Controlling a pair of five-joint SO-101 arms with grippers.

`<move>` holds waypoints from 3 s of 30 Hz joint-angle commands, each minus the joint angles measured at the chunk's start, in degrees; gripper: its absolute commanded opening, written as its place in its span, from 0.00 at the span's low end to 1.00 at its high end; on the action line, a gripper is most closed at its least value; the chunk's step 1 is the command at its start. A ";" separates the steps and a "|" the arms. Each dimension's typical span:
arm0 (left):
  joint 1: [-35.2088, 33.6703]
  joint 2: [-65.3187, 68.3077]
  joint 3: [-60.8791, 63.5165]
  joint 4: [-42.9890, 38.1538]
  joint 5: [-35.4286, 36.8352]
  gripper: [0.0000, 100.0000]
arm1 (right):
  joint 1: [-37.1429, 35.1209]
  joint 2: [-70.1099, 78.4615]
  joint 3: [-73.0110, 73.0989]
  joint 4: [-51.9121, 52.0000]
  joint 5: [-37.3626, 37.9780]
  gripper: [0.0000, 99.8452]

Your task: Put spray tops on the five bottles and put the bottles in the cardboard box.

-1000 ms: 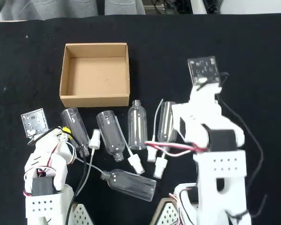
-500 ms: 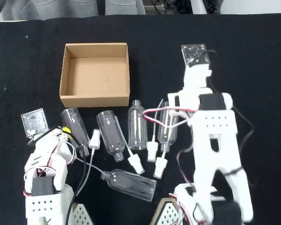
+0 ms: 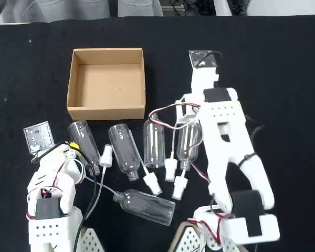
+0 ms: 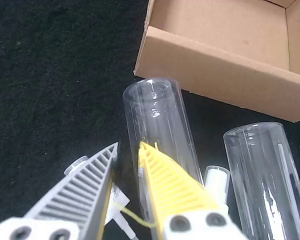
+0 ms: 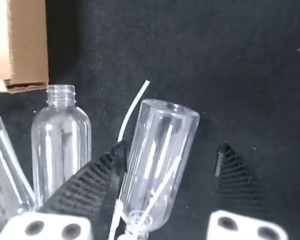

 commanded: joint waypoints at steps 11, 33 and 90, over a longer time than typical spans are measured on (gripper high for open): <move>-0.48 -0.44 1.27 0.26 -0.26 0.06 | 0.70 8.04 -3.74 -6.86 -0.44 0.25; -0.48 -0.44 1.27 0.26 -0.26 0.06 | 1.49 15.34 -3.65 -9.23 -0.44 0.15; -0.48 -0.44 1.27 0.26 -0.26 0.06 | 18.90 -0.48 -4.26 -7.56 -23.56 0.01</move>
